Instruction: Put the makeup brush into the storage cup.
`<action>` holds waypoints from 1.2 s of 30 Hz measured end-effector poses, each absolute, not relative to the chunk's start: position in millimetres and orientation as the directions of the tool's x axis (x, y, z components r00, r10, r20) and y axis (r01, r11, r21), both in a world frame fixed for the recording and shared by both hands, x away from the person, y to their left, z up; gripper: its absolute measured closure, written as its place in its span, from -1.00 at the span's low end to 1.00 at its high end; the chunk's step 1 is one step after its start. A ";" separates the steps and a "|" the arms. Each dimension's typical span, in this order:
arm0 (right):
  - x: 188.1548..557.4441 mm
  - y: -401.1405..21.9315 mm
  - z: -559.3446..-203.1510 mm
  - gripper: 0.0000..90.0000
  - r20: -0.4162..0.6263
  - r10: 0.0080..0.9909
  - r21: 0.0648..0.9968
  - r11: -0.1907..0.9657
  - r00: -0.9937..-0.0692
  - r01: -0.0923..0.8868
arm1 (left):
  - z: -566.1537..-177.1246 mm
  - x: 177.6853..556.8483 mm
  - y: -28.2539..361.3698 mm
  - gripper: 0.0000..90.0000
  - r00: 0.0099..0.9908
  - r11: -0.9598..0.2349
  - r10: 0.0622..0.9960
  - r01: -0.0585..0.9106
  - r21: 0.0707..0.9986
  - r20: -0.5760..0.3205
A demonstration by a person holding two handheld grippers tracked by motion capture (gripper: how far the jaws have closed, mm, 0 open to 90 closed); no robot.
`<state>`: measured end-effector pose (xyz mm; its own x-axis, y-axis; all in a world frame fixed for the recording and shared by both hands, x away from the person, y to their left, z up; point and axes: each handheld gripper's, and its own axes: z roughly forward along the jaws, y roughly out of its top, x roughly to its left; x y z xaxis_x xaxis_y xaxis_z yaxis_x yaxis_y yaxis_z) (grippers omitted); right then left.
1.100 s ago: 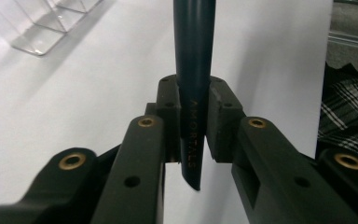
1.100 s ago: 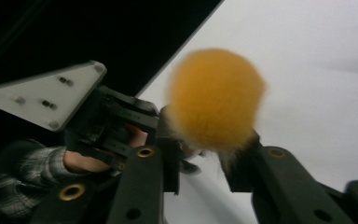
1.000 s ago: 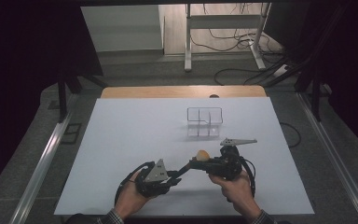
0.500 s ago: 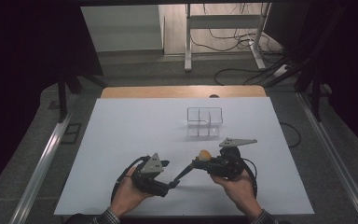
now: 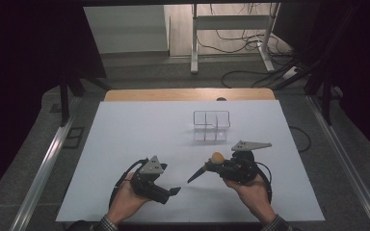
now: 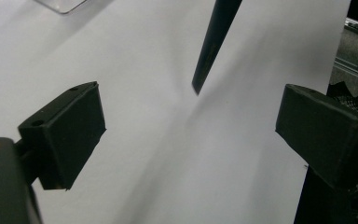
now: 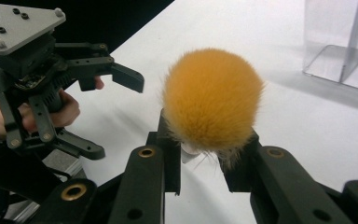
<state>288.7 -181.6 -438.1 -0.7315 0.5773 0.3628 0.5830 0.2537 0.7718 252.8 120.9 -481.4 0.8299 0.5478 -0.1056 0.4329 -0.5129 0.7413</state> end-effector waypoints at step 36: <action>296.5 -210.0 -431.2 0.61 0.275 0.652 0.802 0.249 -0.706 0.543 | -485.4 243.6 172.2 -1.00 0.797 -0.501 0.601 0.438 0.747 -0.064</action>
<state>296.5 -210.0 -431.2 -0.7063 0.6522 0.2753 0.5428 0.2493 0.8020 243.6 172.2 -485.4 0.7967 0.6010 -0.0642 0.4379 -0.5007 0.7467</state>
